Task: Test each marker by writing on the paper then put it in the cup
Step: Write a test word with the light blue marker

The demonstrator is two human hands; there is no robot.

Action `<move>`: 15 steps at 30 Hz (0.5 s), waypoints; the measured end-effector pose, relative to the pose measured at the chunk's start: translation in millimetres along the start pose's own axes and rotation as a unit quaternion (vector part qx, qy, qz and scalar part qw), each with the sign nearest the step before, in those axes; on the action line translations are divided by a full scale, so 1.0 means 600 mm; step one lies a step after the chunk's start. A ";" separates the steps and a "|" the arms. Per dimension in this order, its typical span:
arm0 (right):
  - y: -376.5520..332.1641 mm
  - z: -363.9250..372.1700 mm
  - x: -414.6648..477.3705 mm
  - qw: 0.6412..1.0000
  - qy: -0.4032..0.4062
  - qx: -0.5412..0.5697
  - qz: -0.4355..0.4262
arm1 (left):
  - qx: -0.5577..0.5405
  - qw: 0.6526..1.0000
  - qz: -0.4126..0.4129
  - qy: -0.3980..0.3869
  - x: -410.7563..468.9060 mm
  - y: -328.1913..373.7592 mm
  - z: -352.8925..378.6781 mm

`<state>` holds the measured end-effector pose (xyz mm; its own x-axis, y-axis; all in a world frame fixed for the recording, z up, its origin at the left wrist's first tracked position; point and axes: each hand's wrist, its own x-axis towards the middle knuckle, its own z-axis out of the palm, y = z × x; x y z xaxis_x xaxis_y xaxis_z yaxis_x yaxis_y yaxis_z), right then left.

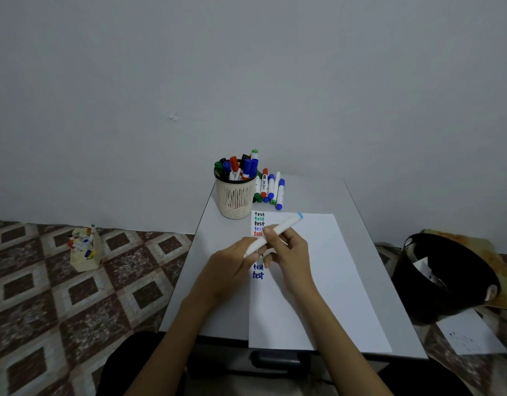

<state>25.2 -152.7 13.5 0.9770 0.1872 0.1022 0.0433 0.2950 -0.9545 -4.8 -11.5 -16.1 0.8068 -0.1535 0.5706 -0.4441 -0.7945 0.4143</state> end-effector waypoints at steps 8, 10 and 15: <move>0.021 0.001 0.000 0.999 0.013 0.003 0.044 | 0.018 0.999 0.040 -0.016 0.000 -0.011 0.006; 0.022 -0.002 0.002 0.999 0.002 0.019 0.044 | 0.003 1.000 0.027 0.003 -0.001 -0.014 0.004; 0.012 -0.001 -0.004 0.999 0.007 0.033 0.025 | -0.017 0.998 0.018 0.052 -0.002 -0.019 0.005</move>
<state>23.3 -151.3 6.2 0.9804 0.1902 0.0510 -0.0187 0.3475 -0.9375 0.7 -3.9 -23.9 0.7460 -0.1180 0.6554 -0.4868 -0.7683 0.4157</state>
